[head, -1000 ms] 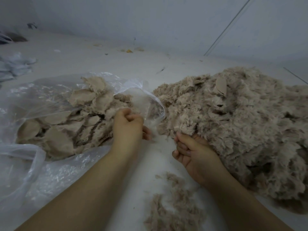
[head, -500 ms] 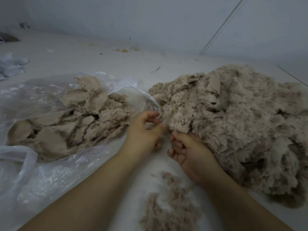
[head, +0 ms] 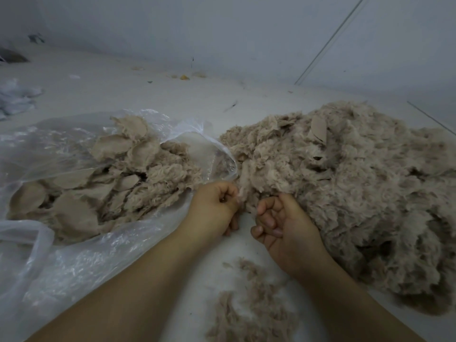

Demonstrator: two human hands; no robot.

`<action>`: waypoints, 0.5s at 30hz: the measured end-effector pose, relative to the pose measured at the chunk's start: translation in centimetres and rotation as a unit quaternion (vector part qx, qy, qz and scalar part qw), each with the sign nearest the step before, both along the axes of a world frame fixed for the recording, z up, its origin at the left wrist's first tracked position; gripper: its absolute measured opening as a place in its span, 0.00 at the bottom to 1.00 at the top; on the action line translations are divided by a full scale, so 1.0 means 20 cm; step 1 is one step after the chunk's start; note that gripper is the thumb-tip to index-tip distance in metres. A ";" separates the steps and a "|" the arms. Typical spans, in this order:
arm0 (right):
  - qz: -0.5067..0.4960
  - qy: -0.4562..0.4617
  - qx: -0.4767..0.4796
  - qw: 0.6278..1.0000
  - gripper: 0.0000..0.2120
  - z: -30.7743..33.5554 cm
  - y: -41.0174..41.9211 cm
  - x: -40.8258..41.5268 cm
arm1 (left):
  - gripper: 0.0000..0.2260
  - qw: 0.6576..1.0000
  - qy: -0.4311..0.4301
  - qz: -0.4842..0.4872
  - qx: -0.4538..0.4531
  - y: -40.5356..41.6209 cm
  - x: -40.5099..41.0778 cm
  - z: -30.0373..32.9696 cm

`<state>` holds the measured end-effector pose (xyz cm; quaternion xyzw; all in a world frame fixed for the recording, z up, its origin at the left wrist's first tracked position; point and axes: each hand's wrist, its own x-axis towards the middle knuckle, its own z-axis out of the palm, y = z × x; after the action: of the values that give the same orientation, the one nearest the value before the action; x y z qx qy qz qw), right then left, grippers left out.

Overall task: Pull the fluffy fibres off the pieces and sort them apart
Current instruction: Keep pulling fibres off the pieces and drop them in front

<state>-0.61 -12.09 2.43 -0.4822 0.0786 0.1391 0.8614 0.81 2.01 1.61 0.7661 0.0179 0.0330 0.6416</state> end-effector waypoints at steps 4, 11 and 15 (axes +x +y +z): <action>0.001 0.001 0.000 1.000 0.21 0.00 0.00 0.00 | 0.05 0.992 -0.068 0.053 0.096 0.01 -0.05 -0.01; 0.004 -0.005 0.018 1.000 0.21 -0.01 0.00 0.00 | 0.27 0.943 -0.226 0.083 0.228 -0.05 0.11 0.20; 0.000 0.001 0.041 0.999 0.20 0.00 -0.01 0.00 | 0.32 0.947 -0.160 -0.082 0.267 -0.08 0.29 0.31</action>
<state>-0.66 -12.26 2.41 -0.4462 0.0736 0.1426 0.8805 6.56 0.33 7.84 0.8929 -0.1575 0.1060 0.4081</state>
